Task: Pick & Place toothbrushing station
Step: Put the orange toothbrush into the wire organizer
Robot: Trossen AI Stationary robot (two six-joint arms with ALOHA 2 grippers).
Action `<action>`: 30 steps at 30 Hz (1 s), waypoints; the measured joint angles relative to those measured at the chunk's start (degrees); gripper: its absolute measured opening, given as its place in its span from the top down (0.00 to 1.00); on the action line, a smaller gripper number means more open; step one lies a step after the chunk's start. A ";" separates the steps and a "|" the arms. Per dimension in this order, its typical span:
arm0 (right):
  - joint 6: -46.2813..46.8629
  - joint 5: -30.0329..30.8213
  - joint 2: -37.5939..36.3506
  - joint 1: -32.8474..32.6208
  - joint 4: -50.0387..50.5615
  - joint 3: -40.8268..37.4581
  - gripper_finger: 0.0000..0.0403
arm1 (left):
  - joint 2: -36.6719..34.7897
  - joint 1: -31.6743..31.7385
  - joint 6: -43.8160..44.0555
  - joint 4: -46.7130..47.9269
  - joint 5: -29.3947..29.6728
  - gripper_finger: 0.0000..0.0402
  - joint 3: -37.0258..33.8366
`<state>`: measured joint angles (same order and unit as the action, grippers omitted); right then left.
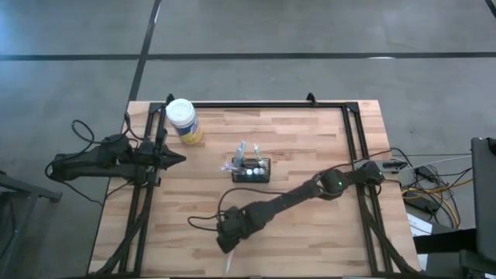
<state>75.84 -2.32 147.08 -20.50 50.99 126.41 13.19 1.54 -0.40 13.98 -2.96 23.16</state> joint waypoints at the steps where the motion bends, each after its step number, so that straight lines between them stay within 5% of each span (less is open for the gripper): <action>1: -0.74 0.16 -0.02 0.14 1.04 0.08 0.60 | 0.00 0.00 -0.01 0.00 0.00 0.97 0.00; 18: -16.57 3.44 0.51 3.11 17.74 6.15 0.80 | 0.00 0.00 0.08 0.42 0.00 0.97 0.00; 30: -19.41 2.66 -2.64 3.04 15.21 8.37 0.66 | 0.07 0.00 0.26 1.11 0.02 0.97 0.00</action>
<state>56.43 0.34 144.44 -17.46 66.19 134.78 13.26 1.54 -0.14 15.09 -2.94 23.16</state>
